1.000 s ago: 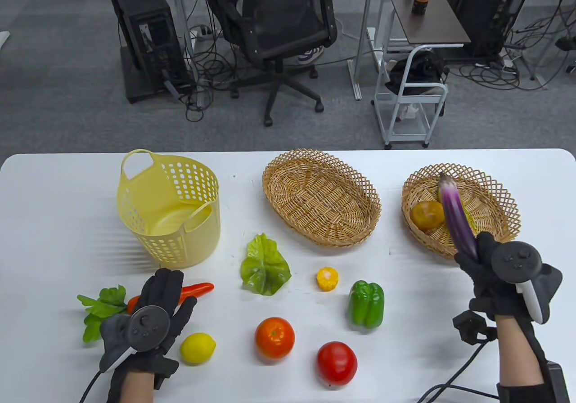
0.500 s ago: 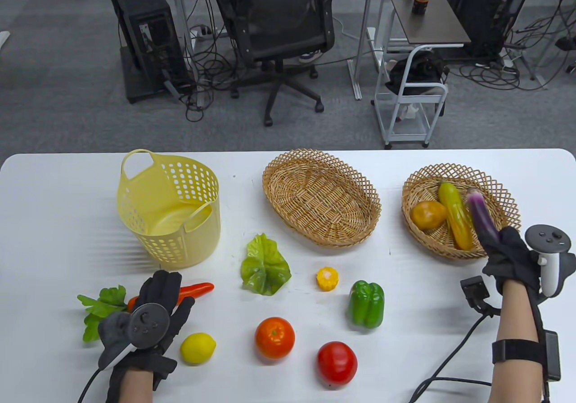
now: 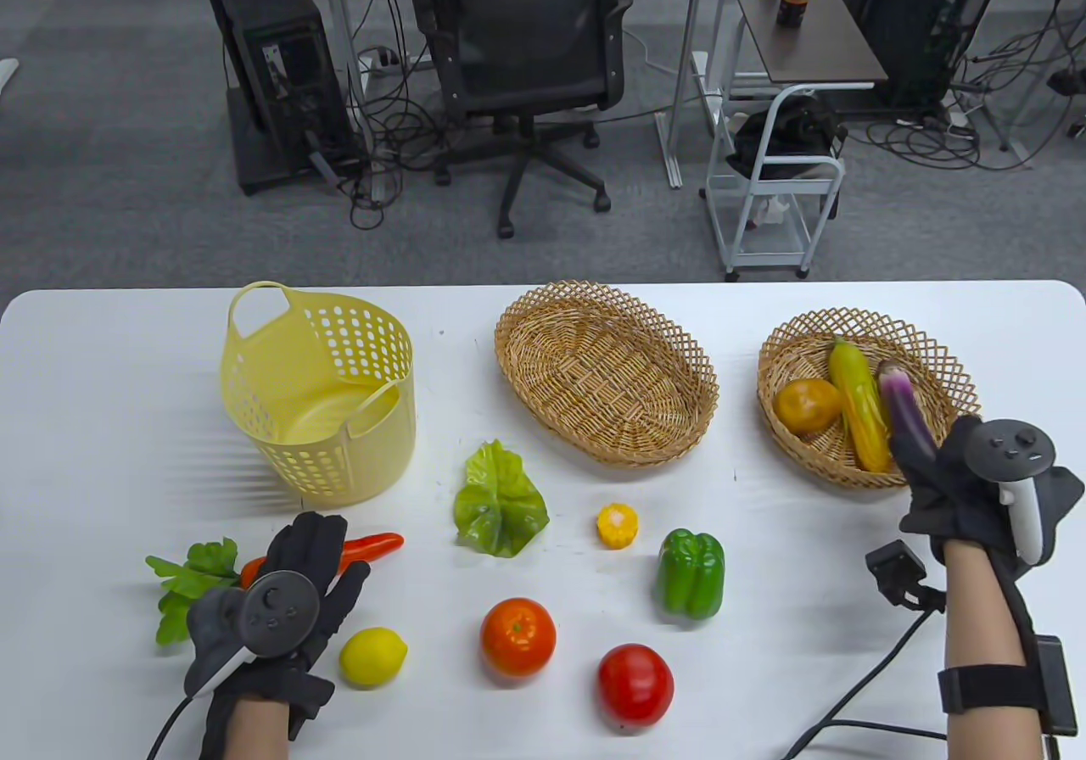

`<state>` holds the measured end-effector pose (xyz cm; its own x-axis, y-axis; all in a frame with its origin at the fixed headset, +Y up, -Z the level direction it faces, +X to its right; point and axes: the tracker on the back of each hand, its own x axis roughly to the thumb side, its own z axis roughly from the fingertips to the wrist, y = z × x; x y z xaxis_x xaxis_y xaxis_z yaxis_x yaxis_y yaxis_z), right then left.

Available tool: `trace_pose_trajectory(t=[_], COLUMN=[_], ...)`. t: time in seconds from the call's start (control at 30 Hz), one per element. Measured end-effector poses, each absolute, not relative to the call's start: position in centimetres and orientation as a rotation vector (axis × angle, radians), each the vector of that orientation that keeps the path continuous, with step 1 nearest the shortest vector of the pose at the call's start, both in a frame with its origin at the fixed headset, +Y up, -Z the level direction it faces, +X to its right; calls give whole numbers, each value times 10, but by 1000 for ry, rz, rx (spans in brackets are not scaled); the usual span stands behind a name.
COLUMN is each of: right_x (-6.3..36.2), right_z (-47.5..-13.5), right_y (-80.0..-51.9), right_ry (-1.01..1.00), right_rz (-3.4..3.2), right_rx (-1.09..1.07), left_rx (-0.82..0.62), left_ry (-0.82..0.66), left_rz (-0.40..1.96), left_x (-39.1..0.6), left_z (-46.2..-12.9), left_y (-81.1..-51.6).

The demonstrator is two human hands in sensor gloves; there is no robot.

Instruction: Place 10 objects into 3 containers

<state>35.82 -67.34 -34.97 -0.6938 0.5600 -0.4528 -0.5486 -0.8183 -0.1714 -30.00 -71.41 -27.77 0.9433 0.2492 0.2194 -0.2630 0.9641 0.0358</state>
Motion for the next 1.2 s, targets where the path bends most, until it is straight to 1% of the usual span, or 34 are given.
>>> trace_pose_trajectory(t=[0.07,0.13,0.17,0.23,0.3,0.33,0.37,0.43,0.53,0.73,0.93,1.07,1.13,1.2], right_x=[335,310,298,275,251,238,227,210,196,186,187,192,197,203], right_z=[-346,-343,-342,-341,-341,-342,-342,-342,-346,-353,-359,-361,-364,-369], right_y=[-661,-653,-652,-653,-660,-666,-673,-683,-695,-715,-728,-729,-725,-715], right_ry=[-34,14,57,210,468,646,772,835,913,936,986,888,830,727], right_rz=[2498,2519,2531,2557,2571,2567,2556,2571,2593,2641,2601,2599,2577,2527], right_rx=[-548,-415,-357,-227,-110,-21,49,113,147,162,186,203,180,165], left_rx=[54,46,44,42,52,57,60,58,47,44,43,37,36,32], left_ry=[-229,-237,-240,-248,-259,-263,-266,-270,-272,-273,-268,-268,-268,-267], left_rz=[277,290,291,291,296,300,304,308,312,321,324,327,327,328], left_x=[-300,-299,-299,-299,-298,-297,-297,-296,-294,-295,-296,-296,-297,-297], left_z=[-278,-277,-277,-277,-276,-275,-275,-274,-273,-273,-273,-273,-273,-274], left_y=[-714,-714,-714,-714,-712,-711,-711,-710,-711,-710,-710,-710,-710,-709])
